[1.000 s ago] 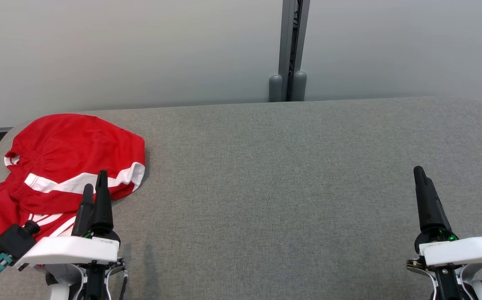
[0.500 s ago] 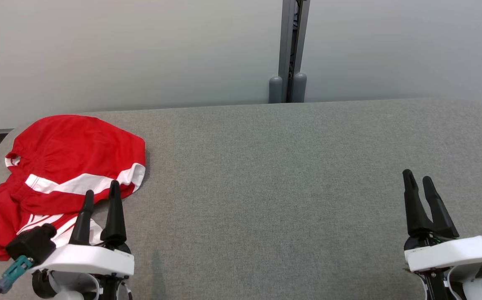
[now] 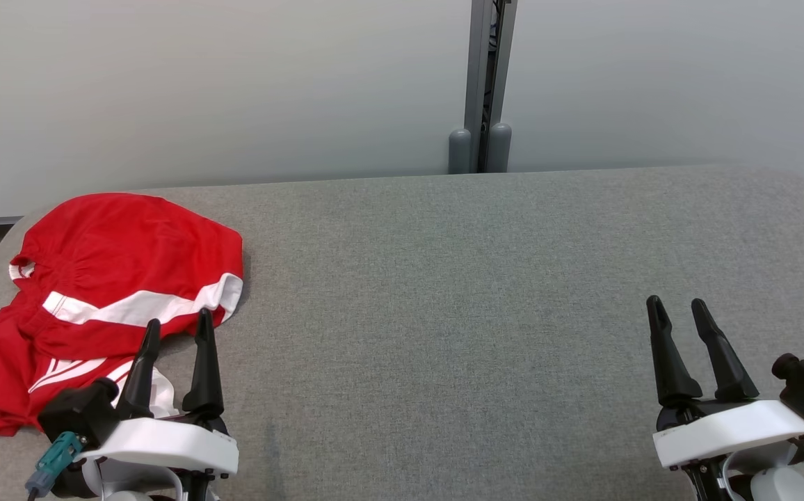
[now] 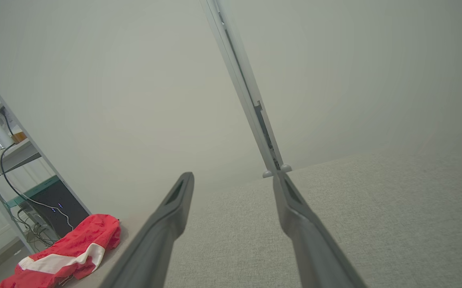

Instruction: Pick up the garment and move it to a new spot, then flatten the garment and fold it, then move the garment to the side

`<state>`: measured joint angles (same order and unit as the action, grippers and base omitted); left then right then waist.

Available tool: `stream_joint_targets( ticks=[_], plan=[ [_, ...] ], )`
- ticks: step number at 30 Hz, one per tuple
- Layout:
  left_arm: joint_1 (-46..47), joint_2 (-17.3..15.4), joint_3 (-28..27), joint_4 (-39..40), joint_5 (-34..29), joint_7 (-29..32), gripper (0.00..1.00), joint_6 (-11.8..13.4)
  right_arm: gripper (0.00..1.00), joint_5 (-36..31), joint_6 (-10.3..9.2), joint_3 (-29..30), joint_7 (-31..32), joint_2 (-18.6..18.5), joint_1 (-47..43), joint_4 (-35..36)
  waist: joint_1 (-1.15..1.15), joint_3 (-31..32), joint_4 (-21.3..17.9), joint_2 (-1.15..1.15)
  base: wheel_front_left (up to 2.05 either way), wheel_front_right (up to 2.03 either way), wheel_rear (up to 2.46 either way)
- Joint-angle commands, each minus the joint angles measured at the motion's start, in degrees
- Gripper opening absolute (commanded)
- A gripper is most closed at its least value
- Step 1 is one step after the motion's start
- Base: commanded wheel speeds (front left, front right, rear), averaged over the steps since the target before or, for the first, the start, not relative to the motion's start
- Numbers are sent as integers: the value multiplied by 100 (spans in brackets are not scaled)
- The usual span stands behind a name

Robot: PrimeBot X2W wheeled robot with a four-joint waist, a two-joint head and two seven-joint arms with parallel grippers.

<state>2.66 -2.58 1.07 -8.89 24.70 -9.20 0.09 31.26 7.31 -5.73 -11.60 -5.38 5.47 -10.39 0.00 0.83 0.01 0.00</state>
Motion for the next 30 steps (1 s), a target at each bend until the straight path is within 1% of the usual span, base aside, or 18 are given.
stream_joint_targets(
  ticks=[1, 12, 30],
  plan=[
    [3, -30, 7, 62, -175, -67, 100, 31, 100, -203, 24, 23, -55, -30, 116, -42, 0, 3, 0, 0, 0, 0, 0],
    [-74, -34, 86, -46, -746, -239, 100, 54, 100, -1000, 27, 15, -154, 23, 188, -266, 0, 31, -2, 0, 0, 0, 0],
    [-158, -40, 173, -19, -1410, -478, 100, 125, 100, -1746, 29, -45, -286, 46, 254, -436, 0, 72, 16, 0, 0, 0, 0]
  ],
)
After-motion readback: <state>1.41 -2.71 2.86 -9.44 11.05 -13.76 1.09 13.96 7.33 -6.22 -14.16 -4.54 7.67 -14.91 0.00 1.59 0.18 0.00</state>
